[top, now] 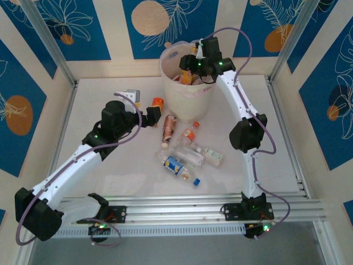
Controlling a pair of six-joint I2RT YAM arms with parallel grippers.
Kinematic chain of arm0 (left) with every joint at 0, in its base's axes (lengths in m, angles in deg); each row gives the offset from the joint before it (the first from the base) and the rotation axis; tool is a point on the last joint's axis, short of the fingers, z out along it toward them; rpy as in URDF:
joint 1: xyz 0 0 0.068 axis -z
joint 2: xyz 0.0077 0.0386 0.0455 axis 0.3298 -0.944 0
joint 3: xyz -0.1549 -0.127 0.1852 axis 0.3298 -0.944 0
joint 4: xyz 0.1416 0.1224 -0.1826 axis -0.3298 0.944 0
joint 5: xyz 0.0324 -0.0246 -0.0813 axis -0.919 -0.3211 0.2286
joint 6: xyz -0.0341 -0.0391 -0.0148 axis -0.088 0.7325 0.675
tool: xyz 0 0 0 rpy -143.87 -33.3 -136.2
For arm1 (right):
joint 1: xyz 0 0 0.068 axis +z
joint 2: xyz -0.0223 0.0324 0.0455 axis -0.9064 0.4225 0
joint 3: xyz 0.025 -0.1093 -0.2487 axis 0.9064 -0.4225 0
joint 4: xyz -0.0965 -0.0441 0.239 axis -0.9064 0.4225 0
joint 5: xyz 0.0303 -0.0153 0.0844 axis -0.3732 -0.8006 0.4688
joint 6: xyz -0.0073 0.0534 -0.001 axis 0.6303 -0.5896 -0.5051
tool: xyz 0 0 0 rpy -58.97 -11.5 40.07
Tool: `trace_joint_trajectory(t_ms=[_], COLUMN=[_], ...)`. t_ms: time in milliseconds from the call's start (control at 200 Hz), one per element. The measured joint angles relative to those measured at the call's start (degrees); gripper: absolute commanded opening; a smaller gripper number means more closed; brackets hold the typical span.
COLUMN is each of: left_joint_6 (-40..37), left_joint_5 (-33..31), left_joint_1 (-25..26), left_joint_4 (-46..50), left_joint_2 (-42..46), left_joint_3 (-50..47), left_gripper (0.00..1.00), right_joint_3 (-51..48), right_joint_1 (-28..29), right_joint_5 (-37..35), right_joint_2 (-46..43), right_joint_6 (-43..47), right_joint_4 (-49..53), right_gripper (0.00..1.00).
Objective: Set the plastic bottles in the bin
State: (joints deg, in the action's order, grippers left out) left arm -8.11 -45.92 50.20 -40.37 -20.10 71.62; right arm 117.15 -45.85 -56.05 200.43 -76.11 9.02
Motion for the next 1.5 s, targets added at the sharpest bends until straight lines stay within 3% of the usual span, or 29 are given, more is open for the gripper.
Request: trace_joint_trajectory(t_ms=[335,755,940,1075,1260,1500], left_joint_6=[1.1,3.7,5.2,6.0,6.0,4.9], left_joint_5=[-4.4,-7.2,-6.1,-4.2,-3.1,-2.3], left_joint_1=[-0.1,-1.8,-5.1,-7.4,-8.4,-8.8], left_joint_4=[5.4,10.5,12.4,13.4,15.0,17.8], left_joint_2=[-2.6,-6.5,-11.6,-17.2,-24.9,-35.1], left_joint_3=[2.5,4.9,6.9,9.4,13.6,21.6], left_gripper=[1.0,1.0,0.99,0.93,0.88,0.91], right_joint_3=[0.0,0.0,-2.3,-6.0,-15.6,-29.6], right_joint_1=[0.0,0.8,2.5,3.7,5.2,7.1], right_joint_5=[-3.4,-10.4,-13.8,-15.6,-18.0,-21.2], right_joint_2=[0.4,-2.3,-9.7,-16.2,-25.3,-35.5], right_joint_6=[1.3,5.5,7.9,9.2,10.2,10.5], right_joint_4=[2.8,4.9,5.1,4.4,1.5,-2.2], right_gripper=[0.82,0.96,0.99,0.99,0.99,0.99])
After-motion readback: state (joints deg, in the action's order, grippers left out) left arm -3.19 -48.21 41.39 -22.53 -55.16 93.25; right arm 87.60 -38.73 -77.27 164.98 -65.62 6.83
